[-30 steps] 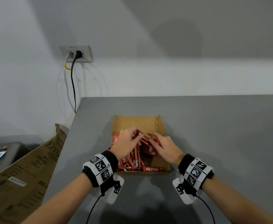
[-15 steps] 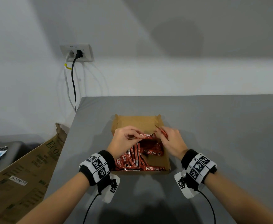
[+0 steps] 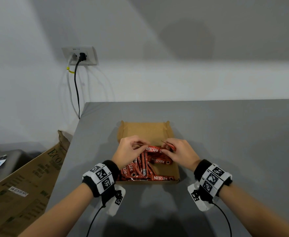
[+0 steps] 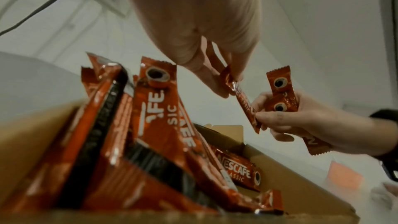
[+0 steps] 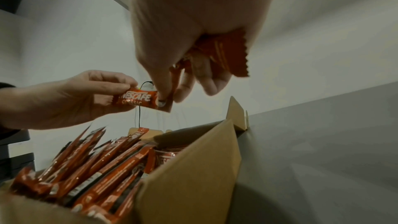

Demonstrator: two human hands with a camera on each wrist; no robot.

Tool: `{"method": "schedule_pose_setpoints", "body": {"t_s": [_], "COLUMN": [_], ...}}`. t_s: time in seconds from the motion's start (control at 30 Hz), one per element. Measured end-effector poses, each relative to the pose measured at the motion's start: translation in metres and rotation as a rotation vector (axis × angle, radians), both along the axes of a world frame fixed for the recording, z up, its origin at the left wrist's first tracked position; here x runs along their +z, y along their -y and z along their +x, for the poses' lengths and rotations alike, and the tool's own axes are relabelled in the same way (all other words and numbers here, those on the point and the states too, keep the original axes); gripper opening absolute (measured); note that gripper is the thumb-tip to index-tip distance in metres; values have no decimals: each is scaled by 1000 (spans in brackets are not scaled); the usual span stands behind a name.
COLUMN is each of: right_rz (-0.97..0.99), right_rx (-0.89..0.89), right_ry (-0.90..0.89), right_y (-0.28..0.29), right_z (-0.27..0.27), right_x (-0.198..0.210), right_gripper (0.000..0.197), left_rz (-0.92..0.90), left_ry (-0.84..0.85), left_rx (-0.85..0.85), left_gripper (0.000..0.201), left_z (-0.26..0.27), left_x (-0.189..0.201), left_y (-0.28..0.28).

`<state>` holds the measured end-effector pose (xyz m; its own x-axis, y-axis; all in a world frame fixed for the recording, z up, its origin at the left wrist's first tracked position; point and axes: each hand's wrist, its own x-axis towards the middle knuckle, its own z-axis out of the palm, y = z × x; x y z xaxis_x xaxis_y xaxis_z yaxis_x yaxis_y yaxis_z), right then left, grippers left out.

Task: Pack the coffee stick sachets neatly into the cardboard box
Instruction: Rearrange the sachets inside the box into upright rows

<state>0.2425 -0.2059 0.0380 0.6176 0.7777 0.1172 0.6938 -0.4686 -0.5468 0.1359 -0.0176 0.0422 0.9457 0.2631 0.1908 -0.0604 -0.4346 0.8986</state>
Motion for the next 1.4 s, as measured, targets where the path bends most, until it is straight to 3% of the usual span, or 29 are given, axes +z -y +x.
{"method": "schedule_pose_setpoints", "body": {"t_s": [0.13,0.3,0.4,0.57,0.7,0.83,1.03,1.4], "right_rz": [-82,-164,-205,-229,-356,-494,-592,-547], "right_rx": [19,-79,-169,-150,-74,-10,15,36], "right_ry": [-14,-49,-48,-84,15,151,252,217], "right_y": [-1,2,13,9,4,-6,-18,-23], "right_z": [-1,1,6,-4,-8,-9,-15,-12], "right_x": [2,5,5,1,3,1,-8,-8], "right_gripper": [23,15,14,9,10,13,12,11], "left_rz": [51,104,337,880,1095,1223,1174,1079], "left_ry": [3,-77,-163,-180,-266,-225,-325,-279], "left_rx": [-19,-57,1,-424,-469,-470,-488,-406], "left_gripper": [9,19,20,35,34,21,35,30], "left_z": [4,6,-1,-8,-8,-12,-7,1], "left_x": [-1,-3,-6,-23,-36,-40,-37,-32], "left_y": [3,14,11,18,18,14,8,14]}}
